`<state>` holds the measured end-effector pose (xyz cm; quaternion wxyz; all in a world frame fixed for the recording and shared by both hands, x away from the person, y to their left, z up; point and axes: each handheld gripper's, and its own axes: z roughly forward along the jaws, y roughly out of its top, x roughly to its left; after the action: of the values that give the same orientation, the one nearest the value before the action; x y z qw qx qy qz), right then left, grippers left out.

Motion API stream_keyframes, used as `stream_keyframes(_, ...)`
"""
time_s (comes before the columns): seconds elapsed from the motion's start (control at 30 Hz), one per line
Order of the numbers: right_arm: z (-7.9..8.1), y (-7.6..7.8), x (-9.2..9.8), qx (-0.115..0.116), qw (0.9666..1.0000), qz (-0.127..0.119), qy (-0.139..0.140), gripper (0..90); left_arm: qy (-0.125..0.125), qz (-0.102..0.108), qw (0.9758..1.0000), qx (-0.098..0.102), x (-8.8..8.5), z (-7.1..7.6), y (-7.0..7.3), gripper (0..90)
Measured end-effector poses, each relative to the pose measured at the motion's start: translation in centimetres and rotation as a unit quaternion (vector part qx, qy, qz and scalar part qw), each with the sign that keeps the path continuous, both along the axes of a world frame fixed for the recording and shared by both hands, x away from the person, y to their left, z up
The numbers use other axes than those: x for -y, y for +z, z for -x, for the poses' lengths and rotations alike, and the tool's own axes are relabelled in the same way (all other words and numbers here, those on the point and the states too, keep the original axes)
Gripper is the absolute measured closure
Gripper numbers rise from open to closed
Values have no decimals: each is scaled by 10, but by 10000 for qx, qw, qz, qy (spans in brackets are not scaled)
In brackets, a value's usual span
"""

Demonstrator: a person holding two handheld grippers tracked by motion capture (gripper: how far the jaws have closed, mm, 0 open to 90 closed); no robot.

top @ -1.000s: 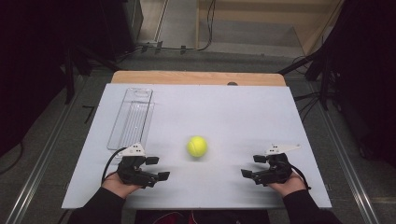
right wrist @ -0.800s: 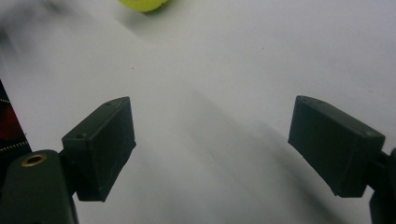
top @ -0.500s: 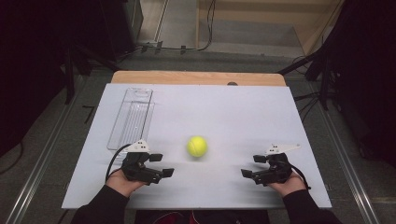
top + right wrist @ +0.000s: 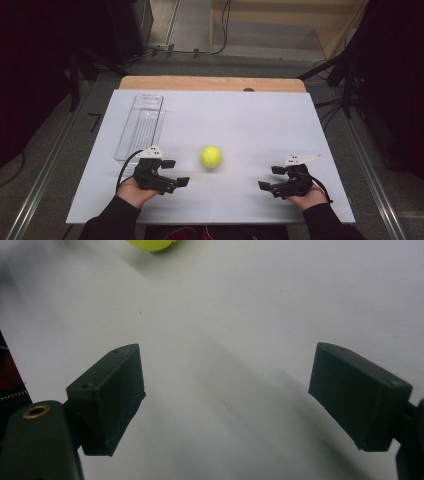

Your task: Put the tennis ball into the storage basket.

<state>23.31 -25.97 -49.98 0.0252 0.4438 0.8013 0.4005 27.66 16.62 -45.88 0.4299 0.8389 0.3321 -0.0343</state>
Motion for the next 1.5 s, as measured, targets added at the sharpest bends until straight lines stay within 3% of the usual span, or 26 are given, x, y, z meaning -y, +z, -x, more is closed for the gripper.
stream_keyframes(0.03,0,0,0,3,10000,-1,9,128,-21,12,10000,-10,1,-1,0,20)
stream_keyframes(0.07,0,0,0,2,10000,-2,8,128,-36,3,10000,-2,2,-2,1,0)
stream_keyframes(0.2,0,0,0,0,10000,-2,-4,128,-54,-89,9999,27,6,-5,1,0)
stream_keyframes(0.63,-1,0,0,-5,10000,-16,-24,128,55,-86,9999,105,14,-17,7,0)
stream_keyframes(1.5,-1,0,-1,-4,10000,4,14,128,-30,-129,9998,134,41,-45,18,0)
